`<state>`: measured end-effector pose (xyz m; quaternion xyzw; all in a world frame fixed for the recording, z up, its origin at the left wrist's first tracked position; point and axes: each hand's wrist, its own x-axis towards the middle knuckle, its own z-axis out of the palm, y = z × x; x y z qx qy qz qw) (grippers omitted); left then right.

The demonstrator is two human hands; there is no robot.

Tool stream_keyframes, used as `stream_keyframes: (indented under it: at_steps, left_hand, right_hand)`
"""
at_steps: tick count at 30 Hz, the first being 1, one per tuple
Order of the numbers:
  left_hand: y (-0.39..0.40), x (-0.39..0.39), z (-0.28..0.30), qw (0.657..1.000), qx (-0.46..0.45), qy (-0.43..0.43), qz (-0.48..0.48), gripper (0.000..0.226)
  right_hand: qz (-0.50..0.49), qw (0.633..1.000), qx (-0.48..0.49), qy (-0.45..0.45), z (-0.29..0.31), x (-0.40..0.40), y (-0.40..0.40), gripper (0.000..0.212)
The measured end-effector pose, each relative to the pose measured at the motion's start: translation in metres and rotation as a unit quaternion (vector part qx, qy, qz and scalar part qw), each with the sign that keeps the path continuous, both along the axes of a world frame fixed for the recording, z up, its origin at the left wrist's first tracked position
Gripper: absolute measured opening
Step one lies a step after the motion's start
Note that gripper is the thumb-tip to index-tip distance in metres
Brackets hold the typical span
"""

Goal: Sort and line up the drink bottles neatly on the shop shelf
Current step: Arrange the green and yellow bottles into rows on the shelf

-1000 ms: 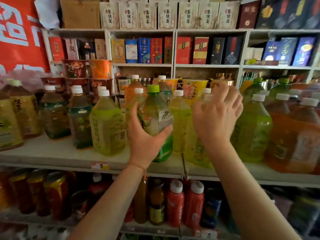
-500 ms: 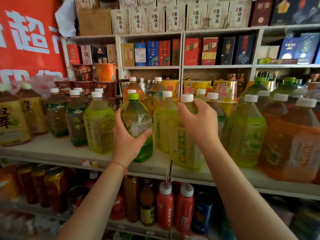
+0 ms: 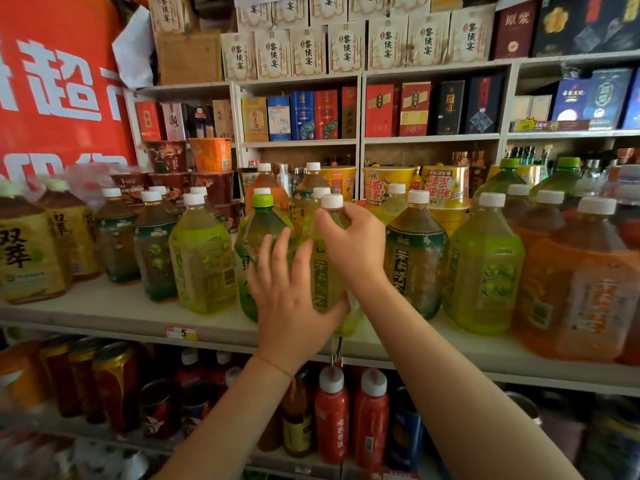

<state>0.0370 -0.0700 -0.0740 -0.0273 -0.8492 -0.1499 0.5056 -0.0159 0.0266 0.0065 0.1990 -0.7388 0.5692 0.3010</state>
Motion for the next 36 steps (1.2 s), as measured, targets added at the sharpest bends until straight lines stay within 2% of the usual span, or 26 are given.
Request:
stream_keyframes:
  at_steps: [4,10,12,14,16,18,19,21,23,25,27,29,32,36]
  left_hand:
    - [-0.001,-0.008,-0.003,0.998,-0.023,-0.036,0.04,0.096]
    - [0.002,-0.014,-0.002,0.992,-0.059,-0.062,0.095,0.087]
    - [0.001,-0.014,-0.003,0.99,-0.07,-0.064,0.107,0.084]
    - [0.005,-0.014,-0.004,0.989,-0.073,-0.056,0.116,0.077]
    - [0.014,-0.013,-0.003,0.993,-0.071,-0.025,0.094,0.067]
    - [0.026,-0.014,-0.004,0.996,-0.072,0.006,0.046,0.058]
    - [0.032,-0.015,-0.004,0.997,-0.069,0.013,0.026,0.055]
    - [0.042,-0.016,-0.003,0.998,-0.058,0.008,0.007,0.053]
    - [0.05,-0.018,-0.002,0.999,-0.039,-0.005,-0.001,0.052]
    - [0.054,-0.021,-0.002,1.0,-0.021,-0.008,-0.008,0.051]
    - [0.056,-0.022,-0.003,1.0,-0.012,-0.008,-0.011,0.052]
    - [0.055,-0.022,-0.004,1.0,-0.006,-0.01,-0.018,0.054]
    - [0.052,-0.021,-0.004,0.999,0.002,-0.02,-0.049,0.057]
    - [0.05,-0.015,0.003,0.996,0.02,-0.038,-0.083,0.061]
  right_hand:
    - [-0.028,0.999,0.013,0.017,-0.002,-0.015,-0.009,0.024]
    - [-0.045,0.999,0.015,0.019,0.0,-0.032,-0.007,0.018]
    - [-0.03,0.998,0.055,0.0,0.003,-0.033,-0.005,0.019]
    - [-0.036,0.988,0.148,-0.006,0.005,-0.029,-0.001,0.029]
    - [-0.108,0.967,0.213,0.086,0.007,-0.023,0.012,0.037]
    - [-0.237,0.928,0.196,0.21,0.007,-0.022,0.035,0.035]
    - [-0.301,0.91,0.177,0.223,0.006,-0.024,0.047,0.038]
    - [-0.358,0.906,0.167,0.152,0.002,-0.026,0.065,0.053]
    - [-0.301,0.934,0.189,0.038,-0.002,-0.026,0.075,0.073]
    - [-0.237,0.949,0.209,-0.015,-0.006,-0.027,0.082,0.088]
    - [-0.222,0.95,0.217,-0.014,-0.006,-0.028,0.09,0.09]
    - [-0.203,0.952,0.229,-0.018,-0.007,-0.03,0.095,0.083]
    - [-0.132,0.97,0.198,-0.05,-0.015,-0.031,0.103,0.089]
    - [-0.123,0.975,0.184,-0.011,-0.025,-0.022,0.102,0.09]
